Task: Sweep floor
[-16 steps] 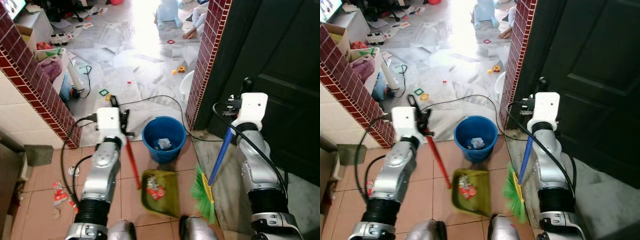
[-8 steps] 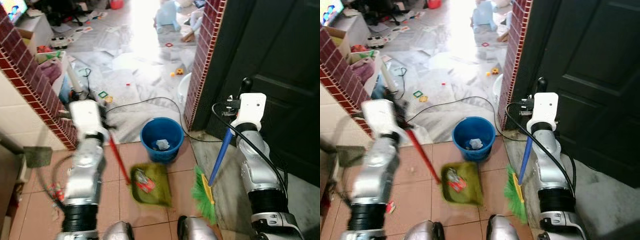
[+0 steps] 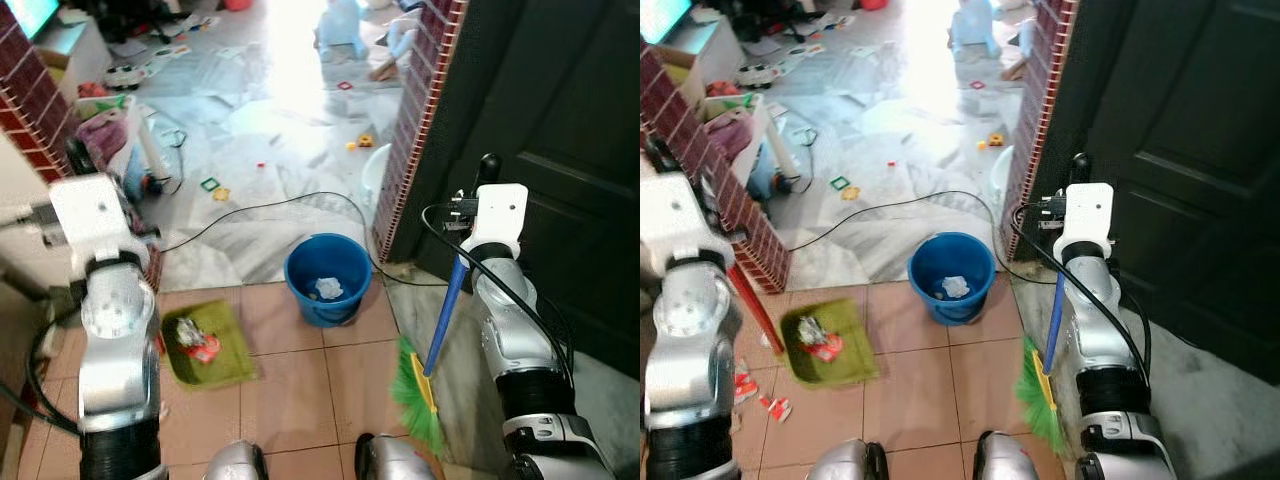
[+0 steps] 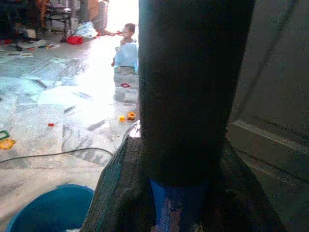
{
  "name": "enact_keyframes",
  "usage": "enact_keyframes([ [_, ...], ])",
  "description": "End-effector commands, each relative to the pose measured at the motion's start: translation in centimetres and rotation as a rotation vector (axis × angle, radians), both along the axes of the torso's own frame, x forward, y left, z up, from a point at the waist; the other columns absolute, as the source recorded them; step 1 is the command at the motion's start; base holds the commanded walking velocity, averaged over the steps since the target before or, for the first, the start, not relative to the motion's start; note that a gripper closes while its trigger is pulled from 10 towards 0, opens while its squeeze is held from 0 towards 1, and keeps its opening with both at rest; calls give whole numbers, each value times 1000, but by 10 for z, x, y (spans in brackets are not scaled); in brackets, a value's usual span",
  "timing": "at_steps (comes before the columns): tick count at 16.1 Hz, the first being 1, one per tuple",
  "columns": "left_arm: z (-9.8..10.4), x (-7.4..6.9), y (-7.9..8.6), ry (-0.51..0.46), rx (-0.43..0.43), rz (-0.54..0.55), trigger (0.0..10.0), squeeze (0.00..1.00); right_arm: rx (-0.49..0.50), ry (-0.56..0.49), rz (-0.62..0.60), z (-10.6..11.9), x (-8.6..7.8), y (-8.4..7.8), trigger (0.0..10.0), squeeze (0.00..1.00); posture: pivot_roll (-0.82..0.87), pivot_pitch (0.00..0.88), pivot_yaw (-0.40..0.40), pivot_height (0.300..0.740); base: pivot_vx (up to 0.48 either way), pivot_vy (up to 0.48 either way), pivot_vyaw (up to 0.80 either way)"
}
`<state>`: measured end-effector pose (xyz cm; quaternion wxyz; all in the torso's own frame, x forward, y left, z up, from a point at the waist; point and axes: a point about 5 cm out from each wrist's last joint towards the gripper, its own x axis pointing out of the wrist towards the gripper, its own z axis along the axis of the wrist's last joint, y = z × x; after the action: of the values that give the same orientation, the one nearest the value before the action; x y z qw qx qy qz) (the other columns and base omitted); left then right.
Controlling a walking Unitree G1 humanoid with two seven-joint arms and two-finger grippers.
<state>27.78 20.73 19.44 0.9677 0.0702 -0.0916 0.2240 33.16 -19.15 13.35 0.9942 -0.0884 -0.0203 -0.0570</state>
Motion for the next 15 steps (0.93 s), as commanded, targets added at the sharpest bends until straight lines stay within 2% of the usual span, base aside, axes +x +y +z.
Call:
enact_keyframes([
  [1, 41, 1, -3, -168, 42, -15, 10000, 0, -11, -35, 31, 8, 5, 6, 10000, 0, -61, 48, -8, 740, 0, 0, 0],
  [3, 66, 14, -5, -250, 50, -40, 10000, 0, -8, -38, 41, 8, 8, 10, 10000, 0, -60, 47, -6, 740, 0, 0, 0],
  [4, 73, 18, -6, -273, 50, -55, 10000, 0, -7, -40, 40, 8, 7, 10, 10000, 0, -66, 46, -2, 740, 0, 0, 0],
  [8, 91, 35, -11, -344, 24, -78, 10000, 0, -3, -43, 31, 7, 4, 8, 10000, 0, -83, 49, 8, 740, 0, 0, 0],
  [11, 102, 50, -28, -401, -14, -175, 10000, 0, 4, -40, 33, 5, 3, 9, 10000, 0, -95, 55, 10, 740, 0, 0, 0],
  [15, 114, 58, -37, -454, -44, -200, 10000, 0, 1, -38, 32, 4, 2, 8, 10000, 0, -99, 61, 13, 740, 0, 0, 0],
])
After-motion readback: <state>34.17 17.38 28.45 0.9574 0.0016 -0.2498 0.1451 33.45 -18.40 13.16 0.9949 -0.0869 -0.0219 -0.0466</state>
